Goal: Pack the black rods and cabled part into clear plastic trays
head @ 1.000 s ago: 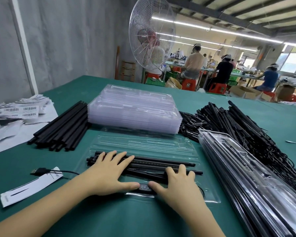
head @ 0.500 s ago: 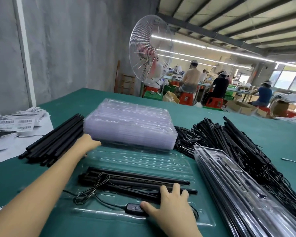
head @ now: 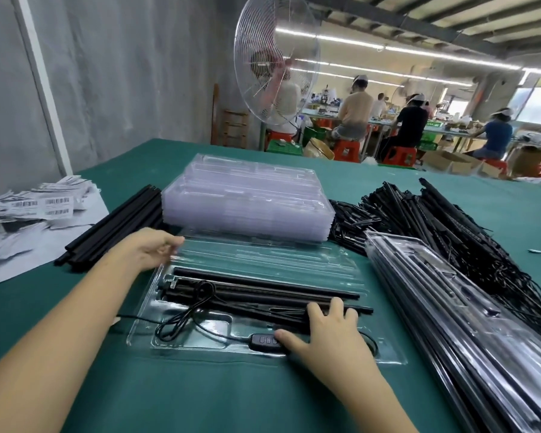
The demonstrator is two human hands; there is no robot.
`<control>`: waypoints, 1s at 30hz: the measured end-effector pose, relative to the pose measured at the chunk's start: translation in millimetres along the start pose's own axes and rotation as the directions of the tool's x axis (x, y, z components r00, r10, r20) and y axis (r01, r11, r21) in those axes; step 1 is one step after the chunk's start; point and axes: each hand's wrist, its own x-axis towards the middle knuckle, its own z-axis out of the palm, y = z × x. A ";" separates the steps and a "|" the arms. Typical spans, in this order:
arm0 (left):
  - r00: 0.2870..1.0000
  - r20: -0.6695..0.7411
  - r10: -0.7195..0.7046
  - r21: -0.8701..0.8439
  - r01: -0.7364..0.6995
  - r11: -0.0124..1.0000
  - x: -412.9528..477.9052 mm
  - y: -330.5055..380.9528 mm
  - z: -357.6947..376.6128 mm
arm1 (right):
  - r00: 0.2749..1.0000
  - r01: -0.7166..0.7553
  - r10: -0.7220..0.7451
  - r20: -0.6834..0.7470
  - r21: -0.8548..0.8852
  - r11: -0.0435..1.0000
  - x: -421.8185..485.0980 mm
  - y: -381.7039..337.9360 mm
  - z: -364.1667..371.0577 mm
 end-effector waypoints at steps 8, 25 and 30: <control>0.998 0.059 -0.026 -0.010 0.026 1.000 -10.4 -11.2 -15.7 | 1.000 0.022 -0.022 -0.011 0.017 1.000 -6.7 -1.1 4.3; 0.918 0.214 0.333 0.306 -0.387 0.870 -37.2 -2.1 -41.2 | 0.998 0.062 -0.064 0.009 0.130 0.990 -25.4 4.3 3.2; 0.877 0.363 0.313 0.177 -0.395 0.901 -43.2 -0.8 -53.4 | 0.997 0.072 -0.074 0.013 0.148 0.986 -30.5 5.5 3.3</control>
